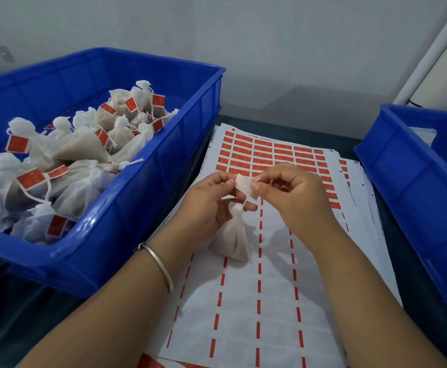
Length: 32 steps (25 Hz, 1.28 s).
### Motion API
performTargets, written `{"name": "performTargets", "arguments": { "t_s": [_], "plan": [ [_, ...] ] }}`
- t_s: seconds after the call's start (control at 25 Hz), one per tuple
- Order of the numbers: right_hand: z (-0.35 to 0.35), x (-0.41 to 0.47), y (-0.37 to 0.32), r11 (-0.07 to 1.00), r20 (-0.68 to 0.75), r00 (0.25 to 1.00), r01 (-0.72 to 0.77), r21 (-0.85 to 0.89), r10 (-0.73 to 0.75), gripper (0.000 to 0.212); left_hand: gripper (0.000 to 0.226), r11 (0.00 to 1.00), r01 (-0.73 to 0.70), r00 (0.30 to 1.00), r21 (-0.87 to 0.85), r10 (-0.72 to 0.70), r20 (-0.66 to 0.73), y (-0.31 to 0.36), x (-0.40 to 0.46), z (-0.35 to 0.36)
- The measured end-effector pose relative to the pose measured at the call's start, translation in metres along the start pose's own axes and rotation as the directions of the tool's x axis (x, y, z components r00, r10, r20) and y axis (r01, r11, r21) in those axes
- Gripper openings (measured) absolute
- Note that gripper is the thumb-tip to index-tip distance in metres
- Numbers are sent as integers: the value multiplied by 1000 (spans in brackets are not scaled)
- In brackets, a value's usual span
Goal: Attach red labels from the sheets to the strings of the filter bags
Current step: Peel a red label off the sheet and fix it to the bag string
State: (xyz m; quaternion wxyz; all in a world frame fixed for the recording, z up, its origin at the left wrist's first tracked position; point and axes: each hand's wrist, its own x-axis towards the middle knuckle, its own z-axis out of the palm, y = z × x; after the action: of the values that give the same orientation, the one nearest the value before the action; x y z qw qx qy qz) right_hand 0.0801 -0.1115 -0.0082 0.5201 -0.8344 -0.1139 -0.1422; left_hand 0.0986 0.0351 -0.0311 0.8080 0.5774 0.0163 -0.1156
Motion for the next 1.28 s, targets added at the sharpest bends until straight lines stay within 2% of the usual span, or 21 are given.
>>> {"name": "performTargets", "arguments": {
  "t_s": [0.12,0.28,0.68,0.8,1.04,1.28],
  "plan": [
    [0,2,9,998,-50,997,-53,40,55,22,18,999,42,999,34,-41,-6,-1,0,3],
    [3,2,16,985,-41,991,-119,126,125,18,18,996,54,998,76,-52,-34,-3,0,3],
    [7,2,25,974,-64,986,-137,181,151,18,14,992,60,998,112,-56,-37,-6,3,1],
    [7,2,27,966,-66,982,-160,201,177,20,13,994,44,999,103,-44,-7,-6,2,0],
    [7,3,30,937,-76,971,-196,289,227,17,12,974,-29,999,225,22,29,-6,-1,1],
    [9,5,31,903,-25,966,-232,362,258,16,7,954,-80,997,288,72,39,-8,-3,4]
  ]
}}
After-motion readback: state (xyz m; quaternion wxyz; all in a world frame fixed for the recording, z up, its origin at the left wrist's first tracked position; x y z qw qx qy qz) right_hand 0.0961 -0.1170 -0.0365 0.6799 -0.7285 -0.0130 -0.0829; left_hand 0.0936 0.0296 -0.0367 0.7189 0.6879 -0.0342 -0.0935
